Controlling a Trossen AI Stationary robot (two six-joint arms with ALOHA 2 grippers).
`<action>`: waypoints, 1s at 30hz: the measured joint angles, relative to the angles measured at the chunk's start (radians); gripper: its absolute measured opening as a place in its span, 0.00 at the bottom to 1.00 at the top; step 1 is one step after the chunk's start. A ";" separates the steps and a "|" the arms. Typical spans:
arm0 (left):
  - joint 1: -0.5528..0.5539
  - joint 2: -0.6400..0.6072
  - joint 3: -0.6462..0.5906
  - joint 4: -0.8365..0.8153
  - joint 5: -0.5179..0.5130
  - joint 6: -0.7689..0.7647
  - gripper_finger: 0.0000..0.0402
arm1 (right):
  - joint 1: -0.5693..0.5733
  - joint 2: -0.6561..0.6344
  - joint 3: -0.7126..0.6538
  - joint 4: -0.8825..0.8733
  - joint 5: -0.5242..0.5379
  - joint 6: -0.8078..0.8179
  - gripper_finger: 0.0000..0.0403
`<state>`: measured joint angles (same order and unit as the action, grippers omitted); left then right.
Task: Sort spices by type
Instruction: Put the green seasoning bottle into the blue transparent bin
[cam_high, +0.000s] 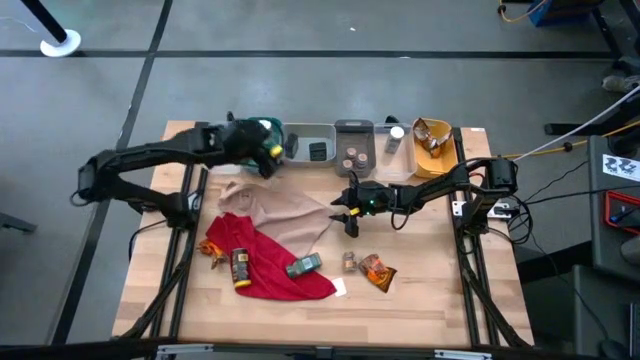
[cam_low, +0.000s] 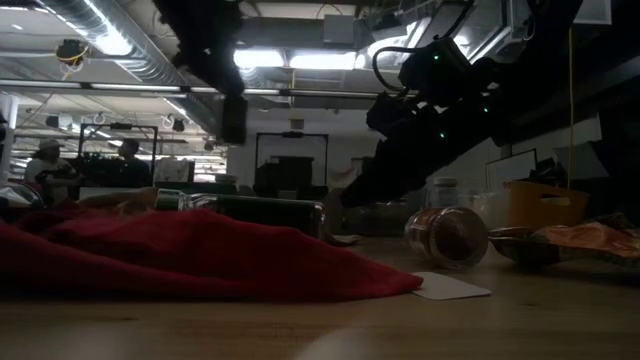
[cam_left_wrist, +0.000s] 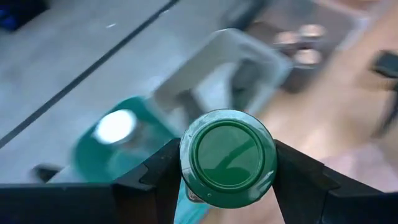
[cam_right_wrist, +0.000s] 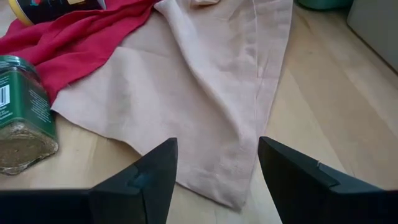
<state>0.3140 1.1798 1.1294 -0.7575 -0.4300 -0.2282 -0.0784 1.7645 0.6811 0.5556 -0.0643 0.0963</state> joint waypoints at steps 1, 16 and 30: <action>0.024 -0.011 0.000 -0.020 -0.010 -0.004 0.48 | 0.000 0.000 0.000 -0.001 0.000 0.000 0.55; 0.427 -0.025 -0.086 -0.081 -0.046 0.000 0.49 | 0.000 0.000 0.000 -0.007 0.000 0.000 0.55; 0.595 -0.025 -0.334 0.265 -0.031 -0.068 0.49 | 0.000 0.000 0.000 -0.010 0.000 0.000 0.55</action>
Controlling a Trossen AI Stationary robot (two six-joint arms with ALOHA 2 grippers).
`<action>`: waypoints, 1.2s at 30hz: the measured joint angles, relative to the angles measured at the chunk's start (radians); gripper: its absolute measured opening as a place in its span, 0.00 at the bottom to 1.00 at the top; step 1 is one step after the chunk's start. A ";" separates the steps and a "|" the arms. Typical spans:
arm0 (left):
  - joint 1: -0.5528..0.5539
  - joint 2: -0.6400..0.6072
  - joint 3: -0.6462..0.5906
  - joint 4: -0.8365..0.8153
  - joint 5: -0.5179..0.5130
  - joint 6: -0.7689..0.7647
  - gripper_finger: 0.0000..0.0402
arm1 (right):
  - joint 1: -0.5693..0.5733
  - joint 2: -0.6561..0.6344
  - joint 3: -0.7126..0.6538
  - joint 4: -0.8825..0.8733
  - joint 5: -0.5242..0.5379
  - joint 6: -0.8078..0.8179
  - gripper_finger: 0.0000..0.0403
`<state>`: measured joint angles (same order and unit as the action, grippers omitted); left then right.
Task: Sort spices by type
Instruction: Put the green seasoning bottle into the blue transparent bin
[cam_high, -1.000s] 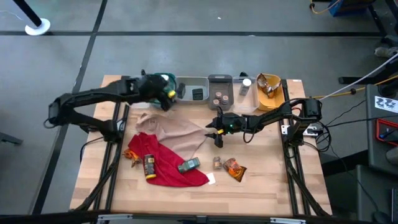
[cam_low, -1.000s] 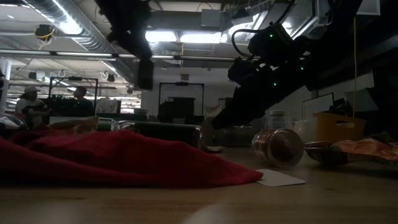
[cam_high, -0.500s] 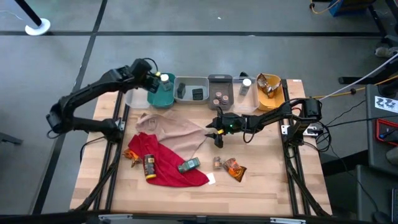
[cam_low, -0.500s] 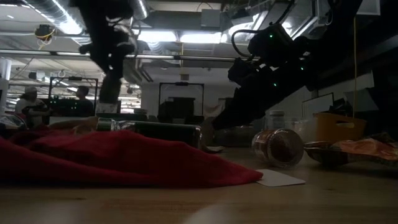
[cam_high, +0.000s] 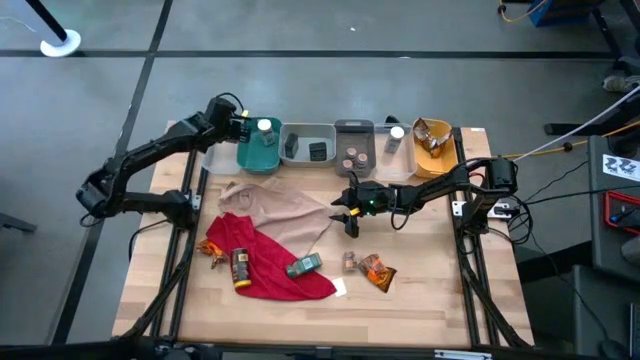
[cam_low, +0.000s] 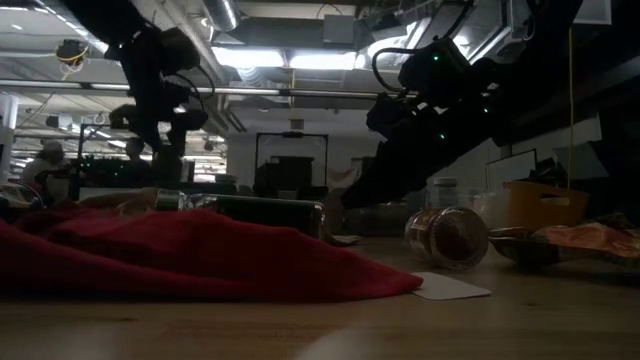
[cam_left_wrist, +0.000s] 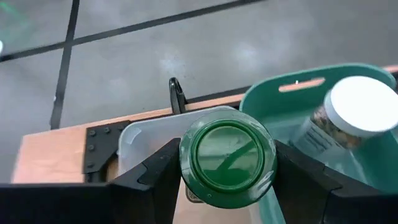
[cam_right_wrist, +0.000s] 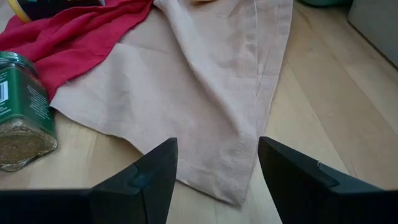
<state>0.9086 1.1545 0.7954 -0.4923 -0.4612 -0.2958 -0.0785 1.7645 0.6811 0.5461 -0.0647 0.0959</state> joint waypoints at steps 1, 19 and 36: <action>0.004 0.000 -0.018 0.026 0.003 -0.010 0.49 | 0.000 0.000 0.000 0.000 0.000 0.000 0.55; 0.008 0.001 -0.146 0.147 0.040 -0.098 0.50 | 0.000 0.000 0.000 0.001 0.000 0.000 0.55; 0.008 0.000 -0.146 0.147 0.041 -0.097 0.60 | 0.000 0.000 0.000 0.002 0.000 0.000 0.55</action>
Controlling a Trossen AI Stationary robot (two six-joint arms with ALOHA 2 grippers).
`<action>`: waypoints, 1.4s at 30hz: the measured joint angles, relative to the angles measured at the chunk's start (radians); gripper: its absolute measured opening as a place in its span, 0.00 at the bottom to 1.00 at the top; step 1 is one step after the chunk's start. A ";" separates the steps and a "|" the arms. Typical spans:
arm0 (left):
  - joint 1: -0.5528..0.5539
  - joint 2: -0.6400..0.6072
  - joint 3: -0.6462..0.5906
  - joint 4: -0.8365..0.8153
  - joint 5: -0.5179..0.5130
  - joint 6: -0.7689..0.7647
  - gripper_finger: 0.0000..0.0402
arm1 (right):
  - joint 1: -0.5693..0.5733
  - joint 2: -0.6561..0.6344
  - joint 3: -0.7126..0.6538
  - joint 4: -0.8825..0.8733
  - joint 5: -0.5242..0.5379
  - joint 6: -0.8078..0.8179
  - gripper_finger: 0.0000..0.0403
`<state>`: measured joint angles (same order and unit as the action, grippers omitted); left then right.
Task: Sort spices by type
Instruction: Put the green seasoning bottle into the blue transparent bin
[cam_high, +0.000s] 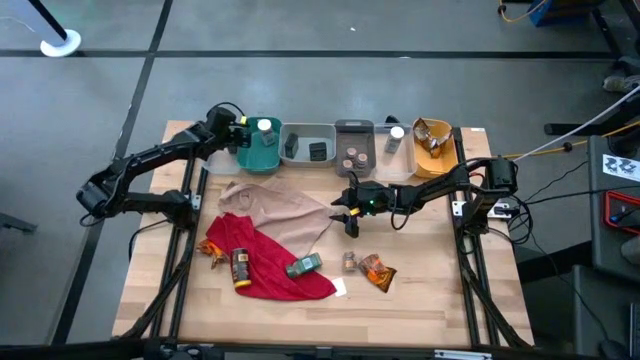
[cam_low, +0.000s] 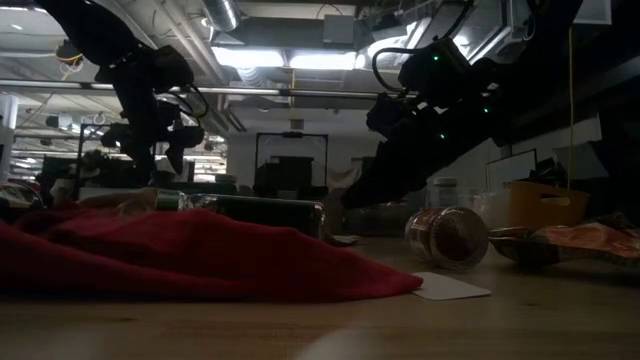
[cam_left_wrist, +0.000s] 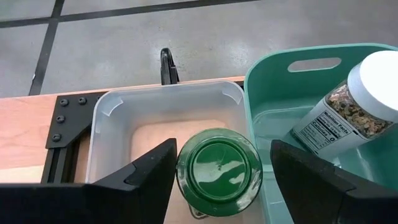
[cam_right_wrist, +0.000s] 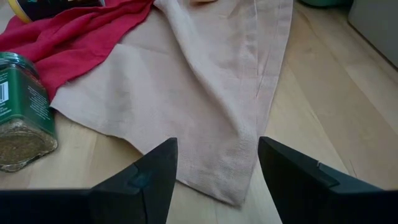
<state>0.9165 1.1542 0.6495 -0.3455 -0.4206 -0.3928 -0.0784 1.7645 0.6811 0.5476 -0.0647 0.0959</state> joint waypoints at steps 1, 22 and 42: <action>0.000 0.000 0.000 0.000 0.002 0.005 0.60 | 0.000 0.000 0.000 0.000 0.000 0.000 0.55; -0.001 -0.002 0.184 -0.018 0.250 0.094 0.60 | 0.004 0.000 0.000 0.028 -0.372 0.002 0.55; -0.256 -0.070 0.210 -0.001 0.314 0.147 0.60 | 0.196 0.000 0.083 0.048 -0.229 -0.131 0.55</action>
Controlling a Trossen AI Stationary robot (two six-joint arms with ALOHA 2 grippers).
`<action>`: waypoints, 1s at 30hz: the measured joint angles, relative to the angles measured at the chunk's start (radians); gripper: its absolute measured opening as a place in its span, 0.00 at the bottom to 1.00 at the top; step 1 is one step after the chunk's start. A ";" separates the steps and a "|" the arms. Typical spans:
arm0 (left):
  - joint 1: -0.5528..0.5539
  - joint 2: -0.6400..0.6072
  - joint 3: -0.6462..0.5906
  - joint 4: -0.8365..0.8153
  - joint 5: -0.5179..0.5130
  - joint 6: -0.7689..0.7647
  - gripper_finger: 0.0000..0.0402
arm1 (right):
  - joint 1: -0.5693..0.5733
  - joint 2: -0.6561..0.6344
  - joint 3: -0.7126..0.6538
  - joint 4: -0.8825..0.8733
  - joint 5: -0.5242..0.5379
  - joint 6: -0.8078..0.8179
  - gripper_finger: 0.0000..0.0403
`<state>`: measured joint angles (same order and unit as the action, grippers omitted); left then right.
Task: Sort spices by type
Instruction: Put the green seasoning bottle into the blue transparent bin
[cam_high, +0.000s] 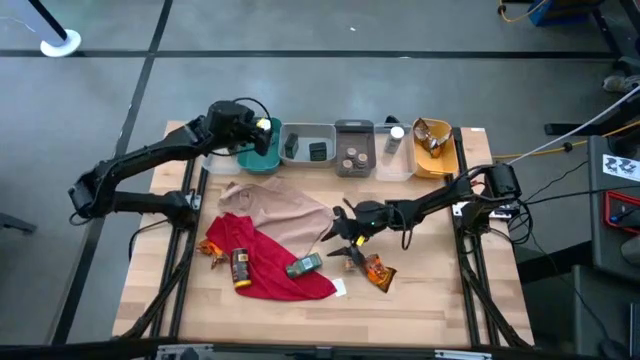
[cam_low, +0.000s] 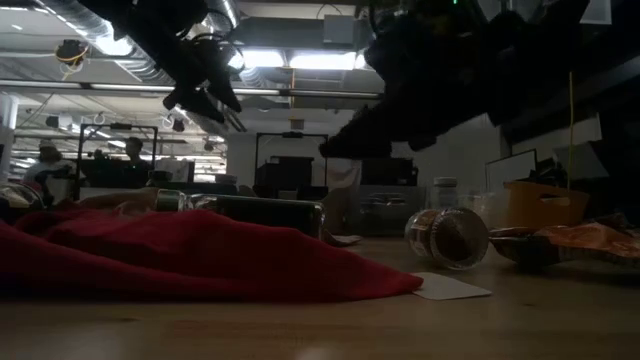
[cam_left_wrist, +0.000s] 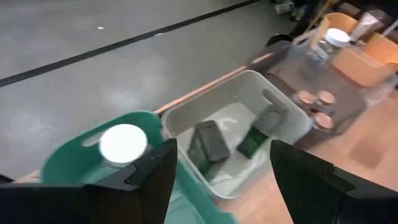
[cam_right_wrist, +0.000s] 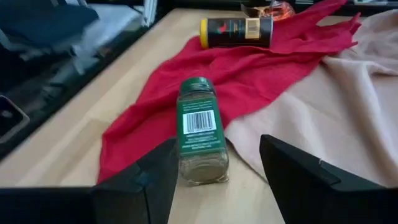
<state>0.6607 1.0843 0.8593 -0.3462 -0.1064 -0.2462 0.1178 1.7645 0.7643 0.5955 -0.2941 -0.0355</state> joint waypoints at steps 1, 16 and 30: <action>-0.019 0.000 0.000 -0.001 -0.001 -0.006 0.60 | 0.011 0.000 0.014 -0.026 0.027 -0.021 0.55; -0.277 0.001 0.000 0.000 -0.022 -0.042 0.60 | 0.107 0.000 0.149 -0.243 0.194 -0.049 0.55; -0.335 0.001 0.000 0.001 -0.062 -0.047 0.60 | 0.105 0.016 0.272 -0.392 0.215 -0.011 0.55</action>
<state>0.3260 1.0857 0.8593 -0.3456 -0.1680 -0.2932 0.2230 1.7809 1.0363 0.2036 -0.0788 -0.0468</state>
